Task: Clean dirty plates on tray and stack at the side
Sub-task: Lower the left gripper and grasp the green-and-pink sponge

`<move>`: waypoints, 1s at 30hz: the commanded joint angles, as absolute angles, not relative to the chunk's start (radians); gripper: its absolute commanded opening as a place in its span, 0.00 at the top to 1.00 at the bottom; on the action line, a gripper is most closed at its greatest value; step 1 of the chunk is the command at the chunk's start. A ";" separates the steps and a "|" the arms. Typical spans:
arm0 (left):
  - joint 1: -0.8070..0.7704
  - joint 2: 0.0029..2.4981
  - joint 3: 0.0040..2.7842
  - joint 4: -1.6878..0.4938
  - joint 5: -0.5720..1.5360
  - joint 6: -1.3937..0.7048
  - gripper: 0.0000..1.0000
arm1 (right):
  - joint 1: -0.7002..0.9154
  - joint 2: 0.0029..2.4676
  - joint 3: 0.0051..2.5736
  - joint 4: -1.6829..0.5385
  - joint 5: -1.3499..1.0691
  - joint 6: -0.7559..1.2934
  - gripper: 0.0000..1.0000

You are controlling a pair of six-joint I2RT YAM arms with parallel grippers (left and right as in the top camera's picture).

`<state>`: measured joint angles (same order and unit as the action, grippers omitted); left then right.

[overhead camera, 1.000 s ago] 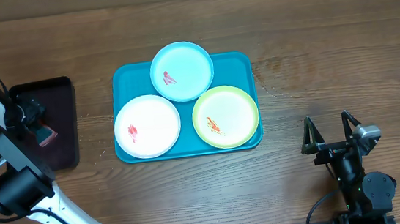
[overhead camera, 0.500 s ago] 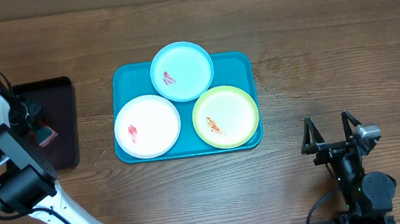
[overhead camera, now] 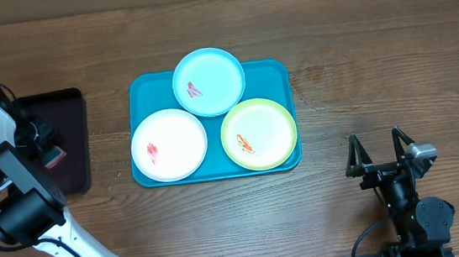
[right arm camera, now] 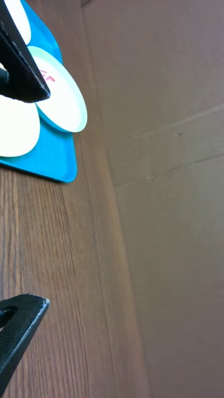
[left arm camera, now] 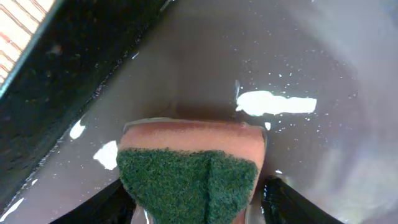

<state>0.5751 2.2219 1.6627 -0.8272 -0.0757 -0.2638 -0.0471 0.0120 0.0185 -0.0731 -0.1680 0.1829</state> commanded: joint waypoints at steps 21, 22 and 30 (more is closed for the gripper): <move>0.574 2.237 1.628 -1.007 -0.021 -0.270 0.06 | -0.054 0.003 0.008 -0.069 -0.157 0.187 0.00; 0.574 2.237 1.628 -1.020 -0.022 -0.270 0.14 | -0.054 0.003 0.008 -0.069 -0.157 0.187 0.00; 0.574 2.237 1.628 -1.036 -0.023 -0.270 0.88 | -0.054 0.003 0.008 -0.069 -0.157 0.187 0.00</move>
<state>0.5819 2.2105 1.6554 -1.0313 -0.0162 -0.2787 -0.0471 0.0120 0.0185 -0.0727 -0.1677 0.1837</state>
